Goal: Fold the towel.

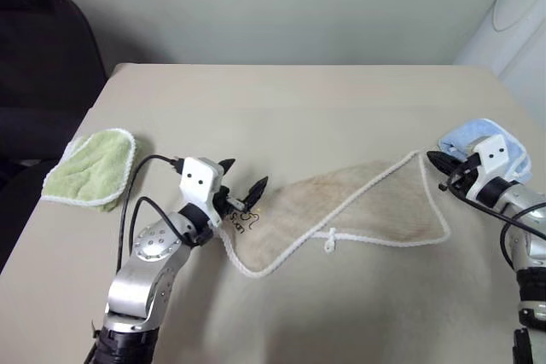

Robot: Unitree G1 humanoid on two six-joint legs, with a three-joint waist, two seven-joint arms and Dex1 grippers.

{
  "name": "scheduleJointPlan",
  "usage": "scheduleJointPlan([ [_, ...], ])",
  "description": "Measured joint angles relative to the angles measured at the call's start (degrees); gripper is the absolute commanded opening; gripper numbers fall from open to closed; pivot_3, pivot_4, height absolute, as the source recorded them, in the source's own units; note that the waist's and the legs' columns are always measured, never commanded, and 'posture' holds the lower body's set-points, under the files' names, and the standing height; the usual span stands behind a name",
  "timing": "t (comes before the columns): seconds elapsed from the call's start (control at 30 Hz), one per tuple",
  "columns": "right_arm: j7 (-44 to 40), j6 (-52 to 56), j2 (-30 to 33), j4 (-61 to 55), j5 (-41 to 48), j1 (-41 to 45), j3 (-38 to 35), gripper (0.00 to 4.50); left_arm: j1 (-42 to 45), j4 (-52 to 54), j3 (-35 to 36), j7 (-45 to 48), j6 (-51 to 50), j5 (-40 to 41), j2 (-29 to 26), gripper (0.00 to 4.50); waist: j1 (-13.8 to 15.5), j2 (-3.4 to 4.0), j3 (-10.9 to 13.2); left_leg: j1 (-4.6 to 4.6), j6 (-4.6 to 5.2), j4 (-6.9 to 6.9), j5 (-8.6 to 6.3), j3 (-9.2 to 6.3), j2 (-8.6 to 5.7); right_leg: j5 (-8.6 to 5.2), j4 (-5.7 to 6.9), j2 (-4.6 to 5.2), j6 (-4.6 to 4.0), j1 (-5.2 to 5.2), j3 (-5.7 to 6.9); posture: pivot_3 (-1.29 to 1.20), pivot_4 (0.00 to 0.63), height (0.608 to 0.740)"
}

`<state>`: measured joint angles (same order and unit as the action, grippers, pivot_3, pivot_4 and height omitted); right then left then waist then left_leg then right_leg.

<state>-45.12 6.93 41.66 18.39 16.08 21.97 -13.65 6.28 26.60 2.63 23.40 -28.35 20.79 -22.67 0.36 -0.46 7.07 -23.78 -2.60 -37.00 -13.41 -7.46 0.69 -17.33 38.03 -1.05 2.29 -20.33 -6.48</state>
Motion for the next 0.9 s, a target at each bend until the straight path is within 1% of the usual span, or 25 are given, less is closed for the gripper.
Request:
scheduleJointPlan([
  [0.1, -2.02, -2.89, 1.37, 4.09, -2.44, 4.13, 2.34, 0.61, 0.16, 0.79, -0.20, 0.40, -0.79, 0.29, -0.41, 4.50, -0.07, 0.01, 0.00, 0.00, 0.00, 0.02, 0.00, 0.01, 0.00, 0.00, 0.00, 0.00, 0.00, -0.01, 0.00, 0.00, 0.150, 0.740],
  [0.23, -4.14, -13.92, 3.81, 13.82, -10.77, 9.69, 9.26, 1.98, 0.11, 0.51, -0.10, 1.49, -0.61, 0.05, -1.54, 4.50, 0.11, 0.01, 0.00, 0.00, 0.02, 0.03, -0.01, 0.00, 0.00, 0.00, 0.00, 0.02, 0.00, -0.01, 0.03, 0.00, 0.150, 0.740],
  [0.27, -4.40, -16.15, 3.96, 15.77, -12.29, 10.46, 10.46, 2.29, 0.09, 0.47, 0.00, 1.53, -0.54, 0.00, -1.60, 4.50, 0.19, 0.01, 0.00, -0.01, 0.03, 0.03, -0.02, -0.01, 0.00, 0.00, -0.01, 0.03, 0.00, 0.00, 0.03, 0.00, 0.150, 0.740],
  [0.33, -4.93, -21.87, 4.14, 20.88, -16.00, 12.72, 13.58, 3.07, 0.33, 0.46, 0.43, 1.30, -0.52, 0.01, -1.56, 4.50, 0.17, 0.01, 0.00, -0.01, 0.04, 0.03, -0.02, 0.00, 0.00, 0.00, 0.00, 0.04, 0.00, -0.01, 0.02, 0.00, 0.150, 0.740],
  [0.37, -5.08, -25.01, 4.38, 23.46, -18.23, 13.95, 15.33, 3.36, 0.82, 0.49, 0.80, 1.07, -0.54, 0.10, -1.44, 4.50, 0.19, 0.02, 0.00, -0.02, 0.04, 0.04, -0.02, 0.00, -0.01, 0.00, 0.00, 0.04, 0.00, -0.02, 0.03, 0.00, 0.150, 0.740],
  [0.47, -4.35, -33.07, 4.75, 30.80, -24.47, 19.64, 19.93, 3.36, 1.83, 0.69, 1.79, 0.24, -0.48, 0.16, -1.34, 4.50, -0.02, 0.09, 0.00, -0.02, 0.05, 0.05, -0.03, 0.03, 0.00, 0.01, 0.02, 0.06, -0.01, -0.04, 0.01, 0.00, 0.150, 0.740],
  [0.6, 1.04, -39.98, 5.26, 39.04, -31.84, 26.64, 23.91, 3.36, 0.61, 0.80, 1.76, -0.77, -0.33, -0.08, -0.44, 4.50, 0.02, 0.11, -0.01, -0.03, 0.06, 0.13, -0.04, 0.02, 0.01, 0.01, -0.03, 0.10, -0.02, -0.06, 0.04, 0.00, 0.150, 0.740],
  [0.73, 3.01, -43.01, 5.30, 44.63, -36.07, 30.05, 26.47, 3.36, -0.44, 1.73, 1.59, -1.86, -0.33, -0.16, 0.43, 4.50, 0.08, 0.11, -0.01, -0.07, 0.07, 0.12, -0.04, 0.02, 0.01, 0.01, -0.03, 0.14, -0.03, -0.06, 0.06, 0.00, 0.150, 0.740],
  [0.9, 4.32, -44.18, 5.25, 49.47, -39.82, 33.07, 29.34, 3.36, -0.44, 2.73, 1.46, -2.19, -0.34, -0.17, 0.25, 4.50, -0.08, 0.11, -0.01, -0.08, 0.09, 0.15, -0.05, 0.03, 0.02, 0.02, -0.02, 0.16, -0.06, -0.08, 0.06, 0.00, 0.150, 0.740],
])
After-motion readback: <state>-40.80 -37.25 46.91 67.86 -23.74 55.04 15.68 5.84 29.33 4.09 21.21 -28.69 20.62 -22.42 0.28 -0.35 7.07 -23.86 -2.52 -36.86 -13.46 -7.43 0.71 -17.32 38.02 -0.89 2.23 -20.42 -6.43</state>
